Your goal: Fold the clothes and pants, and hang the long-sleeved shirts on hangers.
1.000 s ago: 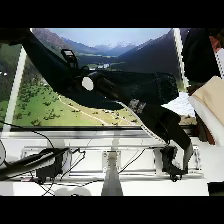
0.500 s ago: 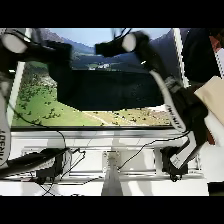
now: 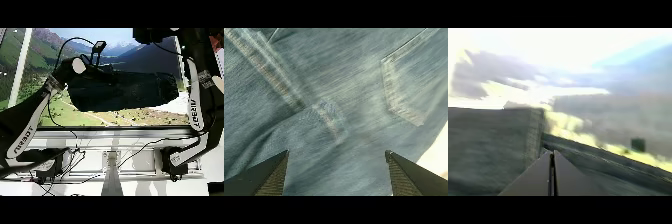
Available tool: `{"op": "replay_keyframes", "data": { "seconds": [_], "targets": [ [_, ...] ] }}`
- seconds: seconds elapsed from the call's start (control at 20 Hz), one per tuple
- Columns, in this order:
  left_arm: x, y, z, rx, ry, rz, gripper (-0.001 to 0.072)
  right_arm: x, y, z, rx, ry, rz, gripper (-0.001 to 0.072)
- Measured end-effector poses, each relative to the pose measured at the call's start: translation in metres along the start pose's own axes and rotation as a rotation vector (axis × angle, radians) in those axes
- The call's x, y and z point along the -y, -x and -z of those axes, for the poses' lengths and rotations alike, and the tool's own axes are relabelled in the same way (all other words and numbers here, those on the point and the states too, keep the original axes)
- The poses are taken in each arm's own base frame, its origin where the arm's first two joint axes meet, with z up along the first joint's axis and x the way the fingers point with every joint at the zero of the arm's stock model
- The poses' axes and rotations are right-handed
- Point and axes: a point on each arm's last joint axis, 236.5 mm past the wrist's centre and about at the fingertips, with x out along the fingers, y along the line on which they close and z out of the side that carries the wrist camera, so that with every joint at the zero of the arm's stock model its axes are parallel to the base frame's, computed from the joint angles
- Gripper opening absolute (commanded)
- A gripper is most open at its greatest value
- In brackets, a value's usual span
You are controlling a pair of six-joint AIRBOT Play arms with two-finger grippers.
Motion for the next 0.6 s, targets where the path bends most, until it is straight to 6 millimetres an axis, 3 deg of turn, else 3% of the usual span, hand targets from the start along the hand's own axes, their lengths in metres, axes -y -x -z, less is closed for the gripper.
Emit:
{"op": "replay_keyframes", "data": {
  "seconds": [0.1, 0.2, 0.25, 0.3, 0.4, 0.5, 0.6],
  "targets": [
    [-0.031, 0.016, 0.002, -0.019, 0.014, -0.068, 0.0691, 0.012, 0.003, 0.010, -0.047, 0.022, 0.016, 0.0034],
    [-0.080, 0.041, 0.007, -0.040, 0.051, -0.161, 0.0689, 0.018, 0.005, 0.017, -0.080, 0.047, 0.023, 0.0034],
    [-0.107, 0.056, 0.012, -0.054, 0.090, -0.205, 0.0645, 0.019, 0.005, 0.020, -0.092, 0.057, 0.025, 0.0034],
    [-0.132, 0.069, 0.019, -0.065, 0.132, -0.244, 0.0594, 0.020, 0.005, 0.022, -0.103, 0.064, 0.025, 0.0034],
    [-0.180, 0.089, 0.043, -0.094, 0.248, -0.295, 0.0595, 0.020, 0.005, 0.024, -0.111, 0.075, 0.025, 0.0034],
    [-0.207, 0.093, 0.076, -0.116, 0.393, -0.277, 0.0599, 0.021, 0.005, 0.026, -0.120, 0.082, 0.025, 0.0034],
    [-0.217, 0.084, 0.104, -0.110, 0.516, -0.217, 0.0641, 0.021, 0.006, 0.027, -0.124, 0.085, 0.025, 0.0034]
  ]
}}
